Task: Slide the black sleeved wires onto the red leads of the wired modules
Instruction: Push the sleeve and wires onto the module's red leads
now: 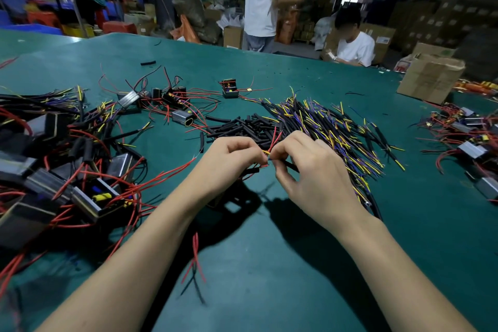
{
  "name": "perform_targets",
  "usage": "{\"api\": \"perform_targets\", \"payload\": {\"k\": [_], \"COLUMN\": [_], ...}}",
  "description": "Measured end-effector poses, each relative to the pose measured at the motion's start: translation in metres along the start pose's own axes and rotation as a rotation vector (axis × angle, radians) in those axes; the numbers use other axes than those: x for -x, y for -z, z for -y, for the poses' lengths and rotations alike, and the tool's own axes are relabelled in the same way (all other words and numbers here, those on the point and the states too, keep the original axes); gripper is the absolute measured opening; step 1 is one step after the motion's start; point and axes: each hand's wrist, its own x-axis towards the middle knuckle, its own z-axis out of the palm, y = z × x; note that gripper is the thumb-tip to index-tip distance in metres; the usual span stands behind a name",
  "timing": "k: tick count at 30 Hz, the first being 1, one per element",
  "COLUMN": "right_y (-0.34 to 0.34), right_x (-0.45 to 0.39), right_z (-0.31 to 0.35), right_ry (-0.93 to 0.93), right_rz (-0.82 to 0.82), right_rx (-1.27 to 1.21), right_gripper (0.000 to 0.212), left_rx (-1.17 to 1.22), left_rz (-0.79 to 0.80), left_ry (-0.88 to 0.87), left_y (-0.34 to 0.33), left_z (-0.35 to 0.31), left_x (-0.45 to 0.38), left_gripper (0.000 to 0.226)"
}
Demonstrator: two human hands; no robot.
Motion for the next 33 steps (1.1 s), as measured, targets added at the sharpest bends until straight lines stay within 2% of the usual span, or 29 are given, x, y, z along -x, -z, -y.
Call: {"api": "perform_targets", "payload": {"k": [3,5,9,14,16,21,26,29,33], "right_y": [-0.002,-0.002,-0.003,-0.001,0.002,0.004,0.007,0.008,0.007], "right_x": [-0.001,-0.001,-0.002,-0.004,-0.004,-0.006,-0.005,-0.003,-0.003], "right_z": [0.002,0.0,-0.003,-0.004,-0.005,-0.004,-0.005,-0.005,-0.006], "right_ry": [0.008,-0.136,-0.393,-0.532,-0.549,-0.606,-0.661,-0.661,-0.679], "right_rz": [-0.02,0.006,0.026,0.072,0.08,0.129,0.23,0.226,0.194], "right_rx": [-0.01,-0.207,-0.534,-0.753,-0.783,-0.749,-0.754,-0.781,-0.8], "right_gripper": [0.006,0.01,0.017,0.02,0.02,0.005,0.03,0.027,0.017], "left_rx": [0.026,-0.002,-0.06,-0.123,-0.181,-0.365,-0.43,-0.334,-0.265], "left_rz": [-0.012,0.04,0.086,0.173,0.177,0.028,-0.064,-0.011,0.103], "left_ry": [0.071,0.06,0.006,-0.02,-0.026,-0.161,-0.24,-0.227,-0.19], "left_y": [0.001,0.002,0.006,0.009,0.01,0.006,0.003,0.002,0.004], "left_z": [-0.001,-0.001,0.003,0.005,0.007,0.013,0.021,0.02,0.017], "left_x": [-0.001,-0.001,-0.001,0.001,0.001,-0.002,-0.004,-0.002,-0.002], "left_gripper": [0.021,0.015,0.019,0.007,0.011,0.011,0.023,0.026,0.013]}}
